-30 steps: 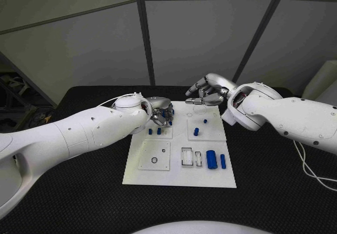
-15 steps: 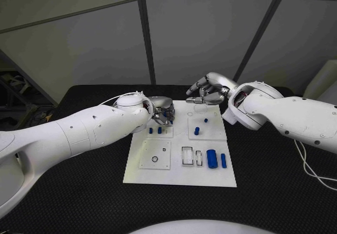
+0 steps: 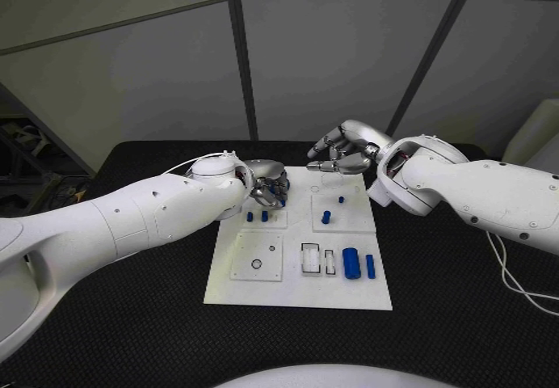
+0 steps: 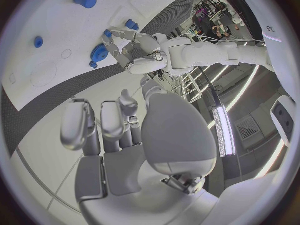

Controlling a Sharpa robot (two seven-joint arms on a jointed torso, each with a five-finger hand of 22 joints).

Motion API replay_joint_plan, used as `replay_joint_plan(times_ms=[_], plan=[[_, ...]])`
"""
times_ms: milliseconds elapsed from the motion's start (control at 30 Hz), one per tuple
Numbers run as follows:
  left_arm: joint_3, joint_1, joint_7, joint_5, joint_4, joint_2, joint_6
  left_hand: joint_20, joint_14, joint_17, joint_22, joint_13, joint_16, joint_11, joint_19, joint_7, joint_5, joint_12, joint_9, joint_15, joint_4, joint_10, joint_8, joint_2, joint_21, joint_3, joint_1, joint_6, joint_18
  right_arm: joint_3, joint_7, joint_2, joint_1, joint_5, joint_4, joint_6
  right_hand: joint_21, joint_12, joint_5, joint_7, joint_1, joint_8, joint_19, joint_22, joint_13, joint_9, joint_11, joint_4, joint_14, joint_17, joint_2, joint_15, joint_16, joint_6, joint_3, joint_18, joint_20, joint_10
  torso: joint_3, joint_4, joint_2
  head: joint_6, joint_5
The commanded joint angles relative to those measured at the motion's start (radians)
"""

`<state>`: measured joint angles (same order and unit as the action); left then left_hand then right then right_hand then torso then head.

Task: Assemble the parts on the task board

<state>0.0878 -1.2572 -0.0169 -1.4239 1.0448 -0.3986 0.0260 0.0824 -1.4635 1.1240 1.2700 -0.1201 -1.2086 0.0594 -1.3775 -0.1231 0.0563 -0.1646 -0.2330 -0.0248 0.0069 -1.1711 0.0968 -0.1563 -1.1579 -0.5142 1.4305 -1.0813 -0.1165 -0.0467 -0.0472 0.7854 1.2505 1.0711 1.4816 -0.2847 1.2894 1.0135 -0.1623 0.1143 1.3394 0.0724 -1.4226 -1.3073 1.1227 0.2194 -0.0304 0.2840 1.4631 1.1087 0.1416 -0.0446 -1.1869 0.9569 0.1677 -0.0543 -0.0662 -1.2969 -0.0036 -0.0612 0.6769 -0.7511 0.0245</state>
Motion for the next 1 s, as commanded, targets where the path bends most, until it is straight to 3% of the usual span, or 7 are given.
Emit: replay_joint_plan(times_ms=[33,167,567,833,900,1000], plan=[[0.002,0.002,0.03,0.003,-0.005,0.003,-0.006,0.002,-0.024,0.003,0.003,0.002,-0.006,0.002,-0.007,0.0,-0.004,-0.004,0.002,0.005,-0.005,-0.008,0.002,0.007,-0.005,-0.001,0.003,-0.008,0.021,0.0,0.008,-0.002,0.002,0.002,0.001,0.006,-0.002,0.001,-0.004,-0.001,-0.002,-0.006,-0.007,-0.006,0.0,0.001,0.001,0.004,0.009,0.001,-0.004,-0.001,0.003,0.006,0.005,-0.015,0.002,0.001,-0.0001,0.0003,0.0,0.0,0.001],[0.002,0.002,0.044,0.003,-0.008,0.005,0.004,0.002,-0.025,0.005,0.007,0.003,-0.009,0.003,-0.01,-0.002,-0.004,-0.004,0.003,0.005,-0.007,-0.009,0.001,0.007,-0.011,-0.002,0.003,-0.008,0.022,0.0,0.009,-0.002,0.002,0.002,0.001,0.006,-0.002,0.001,-0.004,-0.001,-0.002,-0.006,-0.007,-0.006,0.0,0.001,0.001,0.004,0.009,0.001,-0.004,-0.001,0.003,0.006,0.005,-0.015,0.002,0.001,0.0,0.0021,-0.002,0.002,-0.001],[0.003,0.005,0.077,0.017,0.002,-0.005,0.057,0.005,-0.027,0.004,0.015,0.01,-0.012,0.006,-0.012,-0.008,-0.002,-0.005,0.008,0.008,-0.007,-0.014,-0.002,0.011,-0.018,0.0,-0.01,-0.016,0.023,0.0,0.011,-0.003,0.002,0.002,-0.001,0.005,-0.002,0.002,-0.004,-0.001,-0.004,-0.006,-0.008,-0.007,0.001,0.001,0.001,0.004,0.009,0.002,-0.006,-0.001,0.003,0.006,0.005,-0.015,0.002,0.001,0.0005,-0.0019,-0.002,0.011,-0.002],[0.001,0.008,0.108,0.055,0.046,-0.048,0.13,0.006,-0.025,-0.005,0.018,0.014,-0.008,0.005,-0.012,-0.008,0.001,-0.007,0.01,0.007,-0.004,-0.022,-0.001,0.017,-0.021,0.002,-0.023,-0.029,0.023,0.0,0.012,0.002,0.002,0.002,0.0,0.002,-0.002,0.002,-0.004,-0.001,-0.004,-0.006,-0.008,-0.006,0.0,0.001,0.001,0.004,0.009,0.002,-0.006,-0.001,0.003,0.006,0.005,-0.015,0.002,0.001,-0.0011,-0.0006,0.001,0.018,-0.001],[-0.001,0.008,0.11,0.06,0.06,-0.059,0.14,0.006,-0.025,-0.006,0.018,0.015,-0.008,0.005,-0.013,-0.007,0.003,-0.007,0.01,0.007,-0.005,-0.023,-0.001,0.018,-0.022,0.002,-0.022,-0.031,0.023,0.0,0.013,0.004,0.001,0.002,0.0,0.001,-0.002,0.002,-0.004,-0.001,-0.004,-0.006,-0.008,-0.006,0.0,0.001,0.001,0.004,0.009,0.002,-0.006,-0.001,0.003,0.006,0.005,-0.015,0.002,0.001,-0.001,-0.0014,0.001,0.018,-0.001],[-0.016,0.009,0.111,0.067,0.081,-0.076,0.151,0.005,-0.025,-0.007,0.019,0.016,-0.008,0.004,-0.013,-0.007,0.008,-0.008,0.011,0.006,-0.007,-0.024,-0.001,0.018,-0.022,0.001,-0.022,-0.032,0.022,0.0,0.013,0.006,0.001,0.002,-0.002,-0.001,-0.002,0.002,-0.004,-0.001,-0.004,-0.006,-0.008,-0.006,0.0,0.001,0.001,0.004,0.009,0.002,-0.006,-0.001,0.003,0.006,0.005,-0.015,0.002,0.001,-0.0009,-0.0027,-0.001,0.017,-0.002]])
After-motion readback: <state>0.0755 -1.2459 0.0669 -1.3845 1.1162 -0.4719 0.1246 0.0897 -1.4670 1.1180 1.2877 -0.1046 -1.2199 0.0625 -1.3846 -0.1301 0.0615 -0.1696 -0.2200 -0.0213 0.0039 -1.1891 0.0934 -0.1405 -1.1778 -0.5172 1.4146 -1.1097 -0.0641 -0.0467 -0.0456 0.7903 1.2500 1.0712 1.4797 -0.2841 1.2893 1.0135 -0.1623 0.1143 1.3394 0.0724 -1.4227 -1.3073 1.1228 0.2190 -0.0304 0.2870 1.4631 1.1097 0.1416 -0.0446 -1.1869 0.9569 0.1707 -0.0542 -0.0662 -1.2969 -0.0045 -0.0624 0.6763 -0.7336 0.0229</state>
